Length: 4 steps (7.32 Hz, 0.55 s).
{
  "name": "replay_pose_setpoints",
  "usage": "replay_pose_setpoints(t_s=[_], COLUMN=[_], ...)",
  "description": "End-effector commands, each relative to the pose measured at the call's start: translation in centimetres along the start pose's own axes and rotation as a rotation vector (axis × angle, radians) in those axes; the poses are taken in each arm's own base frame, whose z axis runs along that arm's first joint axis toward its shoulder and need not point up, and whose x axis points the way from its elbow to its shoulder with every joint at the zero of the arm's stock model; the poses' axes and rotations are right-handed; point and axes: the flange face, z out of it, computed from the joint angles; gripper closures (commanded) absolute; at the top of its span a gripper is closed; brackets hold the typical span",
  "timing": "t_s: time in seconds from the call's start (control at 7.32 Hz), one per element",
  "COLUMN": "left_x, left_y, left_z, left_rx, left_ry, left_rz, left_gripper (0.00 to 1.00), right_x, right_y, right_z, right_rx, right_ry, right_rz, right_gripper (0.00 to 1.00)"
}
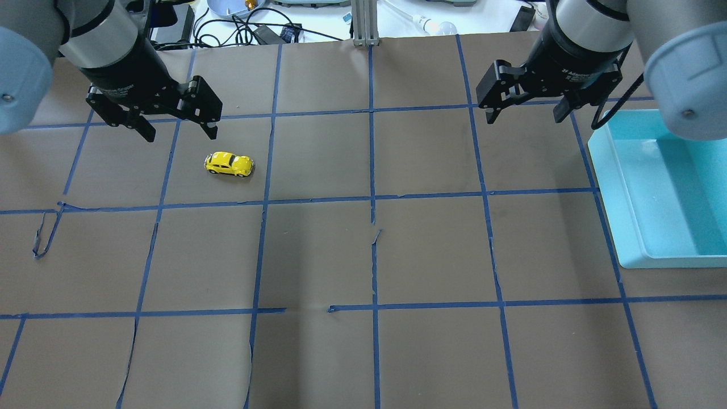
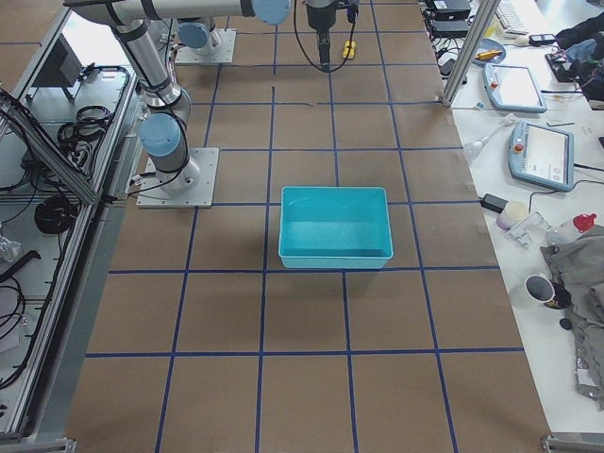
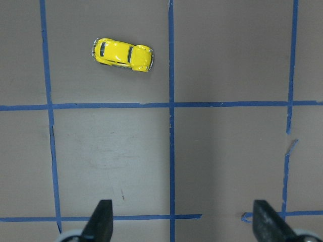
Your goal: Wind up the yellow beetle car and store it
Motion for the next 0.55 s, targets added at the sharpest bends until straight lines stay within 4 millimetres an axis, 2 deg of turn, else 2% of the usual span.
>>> replay_pose_setpoints(t_s=[0.0, 0.41], left_x=[0.02, 0.04], left_y=[0.02, 0.02], left_z=[0.15, 0.15], left_rx=[-0.004, -0.004], left_ry=[0.003, 0.004], left_rz=[-0.002, 0.007], left_gripper=[0.01, 0.00], right_x=[0.02, 0.02], right_y=[-0.06, -0.01], right_z=[0.04, -0.04], right_rx=[-0.001, 0.001], right_ry=[0.002, 0.002], right_rz=[-0.001, -0.003], right_gripper=[0.00, 0.00])
